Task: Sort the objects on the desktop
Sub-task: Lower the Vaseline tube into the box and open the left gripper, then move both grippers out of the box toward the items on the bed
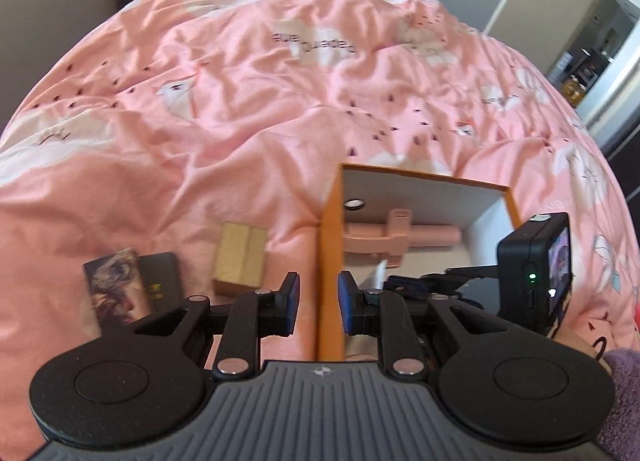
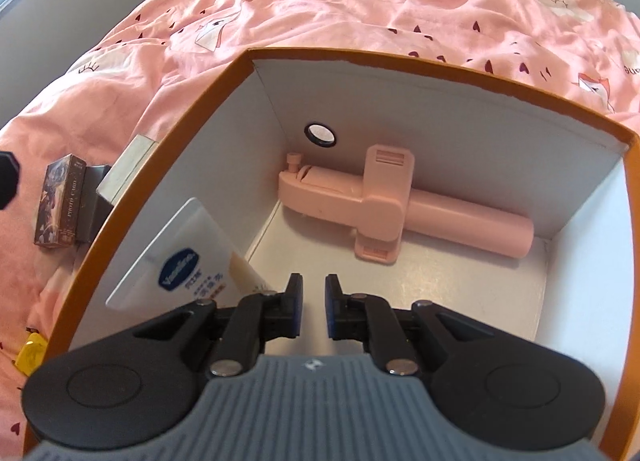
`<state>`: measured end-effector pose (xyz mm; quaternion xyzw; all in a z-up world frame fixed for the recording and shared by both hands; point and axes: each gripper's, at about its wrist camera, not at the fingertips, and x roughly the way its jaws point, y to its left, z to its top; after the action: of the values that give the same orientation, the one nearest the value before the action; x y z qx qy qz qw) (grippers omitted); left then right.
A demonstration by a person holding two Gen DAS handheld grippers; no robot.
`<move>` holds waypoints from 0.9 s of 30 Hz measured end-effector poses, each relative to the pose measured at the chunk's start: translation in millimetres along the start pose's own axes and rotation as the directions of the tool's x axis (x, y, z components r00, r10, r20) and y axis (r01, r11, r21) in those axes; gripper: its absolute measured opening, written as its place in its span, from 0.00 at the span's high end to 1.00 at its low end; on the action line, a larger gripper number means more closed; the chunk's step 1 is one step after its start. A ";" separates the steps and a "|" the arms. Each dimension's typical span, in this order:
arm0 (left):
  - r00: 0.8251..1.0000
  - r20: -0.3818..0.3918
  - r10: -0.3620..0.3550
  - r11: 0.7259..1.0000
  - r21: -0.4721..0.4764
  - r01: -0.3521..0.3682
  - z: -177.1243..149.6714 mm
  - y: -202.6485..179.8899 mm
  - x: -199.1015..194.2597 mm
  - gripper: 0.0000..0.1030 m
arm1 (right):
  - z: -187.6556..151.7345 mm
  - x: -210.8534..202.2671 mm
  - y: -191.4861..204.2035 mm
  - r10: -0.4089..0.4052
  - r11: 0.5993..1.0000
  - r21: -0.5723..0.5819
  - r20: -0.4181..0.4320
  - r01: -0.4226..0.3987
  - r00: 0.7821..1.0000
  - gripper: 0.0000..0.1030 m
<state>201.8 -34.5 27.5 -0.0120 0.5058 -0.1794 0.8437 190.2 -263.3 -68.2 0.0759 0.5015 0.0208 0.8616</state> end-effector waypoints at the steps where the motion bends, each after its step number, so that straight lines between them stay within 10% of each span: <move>1: 1.000 -0.006 0.008 1.000 -0.013 -0.008 -2.3 4.7 1.0 0.78 | 1.0 3.1 1.9 -0.008 1.000 -0.016 -0.001 0.008 1.000 0.88; 27: 0.996 -0.068 0.052 0.993 -0.100 -0.059 -48.1 45.7 -2.4 0.78 | -20.3 8.6 24.8 0.077 0.990 -0.110 -0.098 -0.088 0.992 0.94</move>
<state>172.8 16.8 -3.2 -0.0349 0.5418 -0.1300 0.8296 177.9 -235.7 -81.7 0.0464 0.5358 0.0885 0.8384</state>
